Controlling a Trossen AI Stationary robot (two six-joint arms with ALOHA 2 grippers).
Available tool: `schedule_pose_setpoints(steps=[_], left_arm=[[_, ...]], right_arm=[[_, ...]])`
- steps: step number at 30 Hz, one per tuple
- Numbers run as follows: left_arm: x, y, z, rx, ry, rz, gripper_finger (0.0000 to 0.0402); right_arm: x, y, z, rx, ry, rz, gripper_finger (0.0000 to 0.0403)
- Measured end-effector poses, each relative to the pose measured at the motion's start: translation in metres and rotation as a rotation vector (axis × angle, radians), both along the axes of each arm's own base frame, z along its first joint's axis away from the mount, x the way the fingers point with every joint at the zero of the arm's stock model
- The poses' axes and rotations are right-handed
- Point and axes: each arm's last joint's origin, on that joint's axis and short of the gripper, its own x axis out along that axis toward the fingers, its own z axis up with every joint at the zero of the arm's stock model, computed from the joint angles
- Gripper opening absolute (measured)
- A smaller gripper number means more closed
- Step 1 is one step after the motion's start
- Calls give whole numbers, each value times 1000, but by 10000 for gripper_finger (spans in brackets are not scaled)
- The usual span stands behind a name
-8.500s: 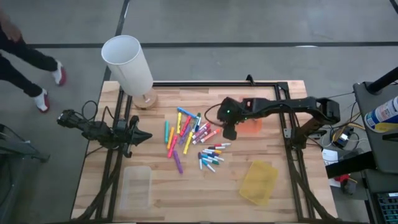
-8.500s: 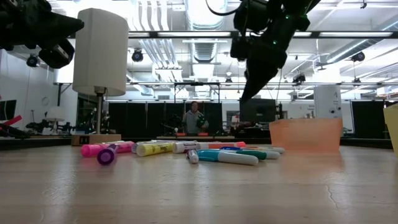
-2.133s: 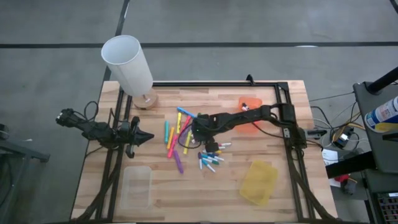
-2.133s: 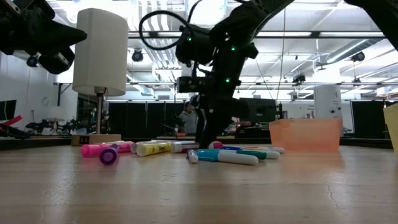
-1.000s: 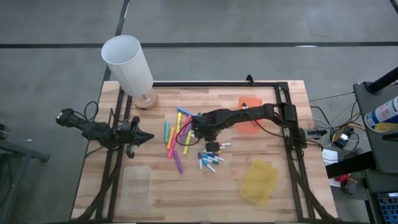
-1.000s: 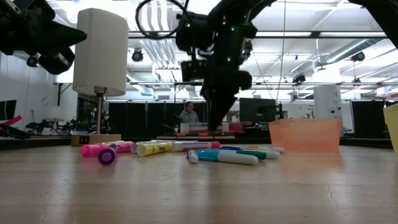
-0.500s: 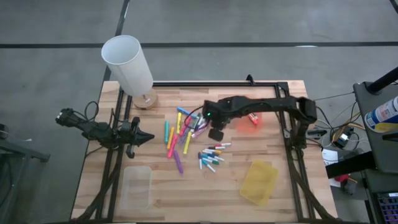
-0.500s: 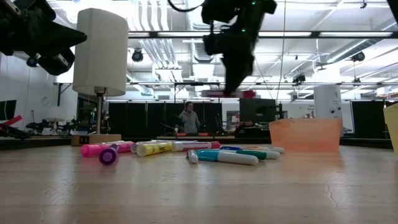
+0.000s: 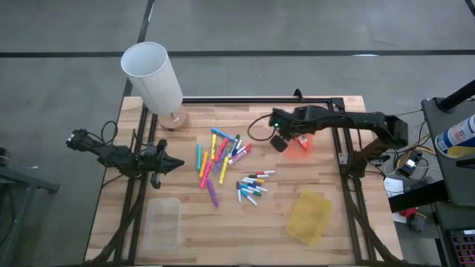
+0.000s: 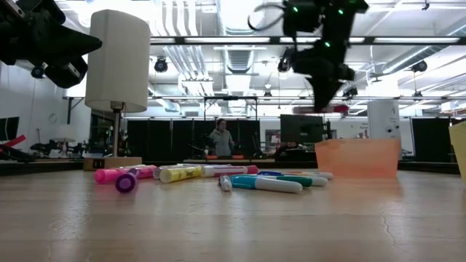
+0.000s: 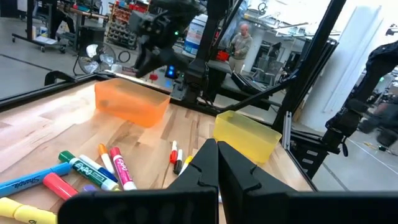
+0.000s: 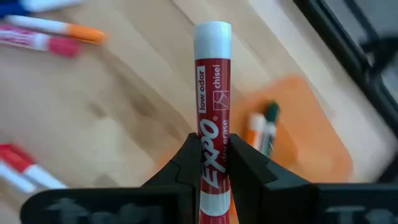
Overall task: Pick & Place Markers
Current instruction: Put the red eraser marker into the orange bin
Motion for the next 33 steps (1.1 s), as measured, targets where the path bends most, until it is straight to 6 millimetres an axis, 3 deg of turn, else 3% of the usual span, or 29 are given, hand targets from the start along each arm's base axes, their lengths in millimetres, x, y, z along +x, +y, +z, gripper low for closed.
schedule_pose_setpoints(steps=[10,17,33], left_arm=[[0,0,0,-8,0,0,0],[0,0,0,-7,-1,15,0],[0,0,0,-4,0,15,0]], right_arm=[[-53,-27,-35,82,12,-242,55],[-53,-34,-57,137,-53,-233,60],[-54,-35,-68,132,-92,-259,62]])
